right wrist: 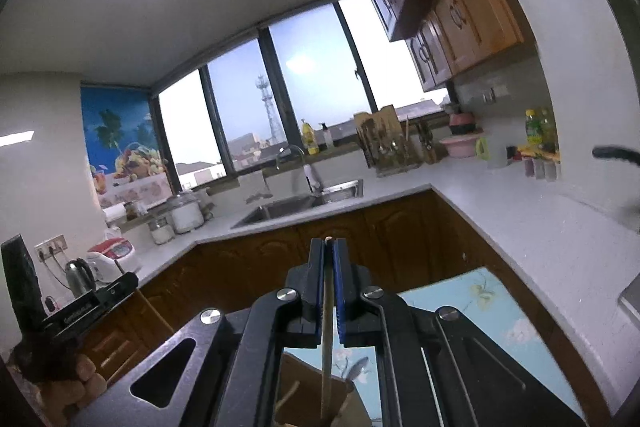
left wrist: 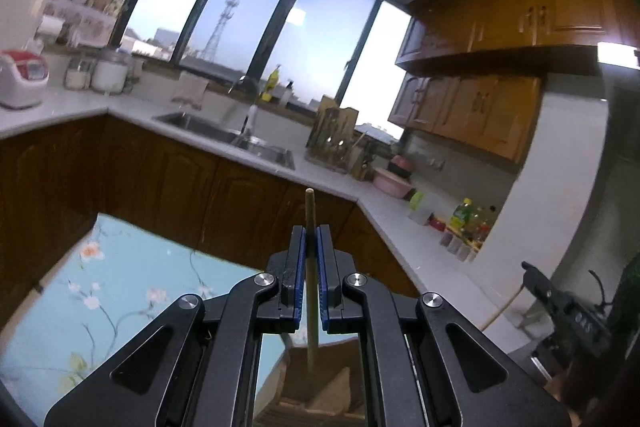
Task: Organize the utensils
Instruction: 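Lift the chopstick with the right tool while the left tool carries its chopstick over the caddy, then open the right tool into the caddy while the left tool drops its chopstick in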
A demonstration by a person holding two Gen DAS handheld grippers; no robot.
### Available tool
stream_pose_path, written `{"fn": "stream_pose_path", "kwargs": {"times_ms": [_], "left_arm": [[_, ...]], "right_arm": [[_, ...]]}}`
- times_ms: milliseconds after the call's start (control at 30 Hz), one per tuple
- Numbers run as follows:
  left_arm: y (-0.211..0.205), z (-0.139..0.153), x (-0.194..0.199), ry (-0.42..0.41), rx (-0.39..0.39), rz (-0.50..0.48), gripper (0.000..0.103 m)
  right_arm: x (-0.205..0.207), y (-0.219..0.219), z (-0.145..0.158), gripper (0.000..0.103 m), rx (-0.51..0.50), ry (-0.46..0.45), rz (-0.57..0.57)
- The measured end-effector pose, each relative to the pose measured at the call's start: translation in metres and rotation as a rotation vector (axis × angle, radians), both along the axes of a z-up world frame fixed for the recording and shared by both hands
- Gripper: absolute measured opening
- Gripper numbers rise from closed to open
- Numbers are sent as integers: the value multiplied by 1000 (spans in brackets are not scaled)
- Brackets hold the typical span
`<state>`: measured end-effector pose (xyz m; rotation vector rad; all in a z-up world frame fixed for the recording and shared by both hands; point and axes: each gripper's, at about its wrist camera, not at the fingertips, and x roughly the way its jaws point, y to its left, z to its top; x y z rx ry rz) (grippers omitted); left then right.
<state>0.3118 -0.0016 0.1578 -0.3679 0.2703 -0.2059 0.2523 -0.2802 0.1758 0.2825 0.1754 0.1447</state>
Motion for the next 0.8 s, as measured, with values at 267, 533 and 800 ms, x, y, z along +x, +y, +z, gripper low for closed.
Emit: {"fn": "stream_pose_path", "kwargs": {"times_ms": [267, 533, 800], "left_arm": [[-11, -50, 11, 71, 8, -22, 4], [-16, -69, 16, 135, 39, -73, 5], [-17, -66, 17, 151, 66, -83, 6]], "right_arm": [[11, 8, -49, 5, -5, 46, -6], [21, 3, -69, 5, 2, 128, 4], [27, -3, -70, 6, 21, 165, 10]]}}
